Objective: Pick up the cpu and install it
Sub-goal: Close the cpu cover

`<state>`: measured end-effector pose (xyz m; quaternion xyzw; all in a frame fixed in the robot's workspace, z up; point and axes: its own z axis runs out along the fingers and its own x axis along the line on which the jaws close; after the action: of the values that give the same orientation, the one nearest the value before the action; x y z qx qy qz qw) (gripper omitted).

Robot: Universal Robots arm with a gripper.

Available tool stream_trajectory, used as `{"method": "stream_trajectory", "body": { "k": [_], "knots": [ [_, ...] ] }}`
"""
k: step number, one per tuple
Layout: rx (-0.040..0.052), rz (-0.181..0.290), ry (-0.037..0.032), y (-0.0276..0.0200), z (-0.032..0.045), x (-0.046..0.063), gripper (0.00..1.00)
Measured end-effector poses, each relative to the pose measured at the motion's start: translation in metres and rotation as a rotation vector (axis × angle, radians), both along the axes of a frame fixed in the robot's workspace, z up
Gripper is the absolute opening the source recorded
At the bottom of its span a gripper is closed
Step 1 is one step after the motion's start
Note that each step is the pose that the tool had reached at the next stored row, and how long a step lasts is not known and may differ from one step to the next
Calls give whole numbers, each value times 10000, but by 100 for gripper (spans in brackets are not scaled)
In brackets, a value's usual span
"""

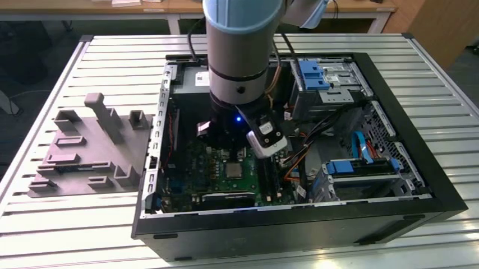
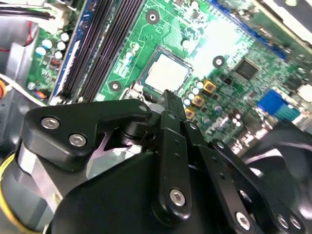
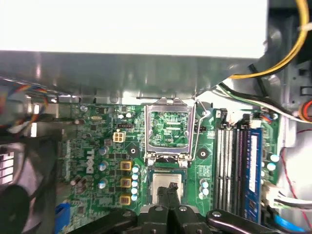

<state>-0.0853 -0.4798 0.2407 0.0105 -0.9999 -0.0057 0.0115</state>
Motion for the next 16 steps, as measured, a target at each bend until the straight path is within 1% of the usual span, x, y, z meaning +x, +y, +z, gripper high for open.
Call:
{"method": "stream_trajectory", "body": {
  "k": [4, 6, 9, 10, 16],
  "knots": [
    [-1, 0, 0, 5, 154, 0, 11],
    [-1, 0, 0, 7, 192, 0, 11],
    [0, 16, -1, 7, 193, -1, 11],
    [1, 91, -1, 7, 190, 0, 11],
    [-1, 1155, 2, 7, 165, -1, 11]
  ]
}}
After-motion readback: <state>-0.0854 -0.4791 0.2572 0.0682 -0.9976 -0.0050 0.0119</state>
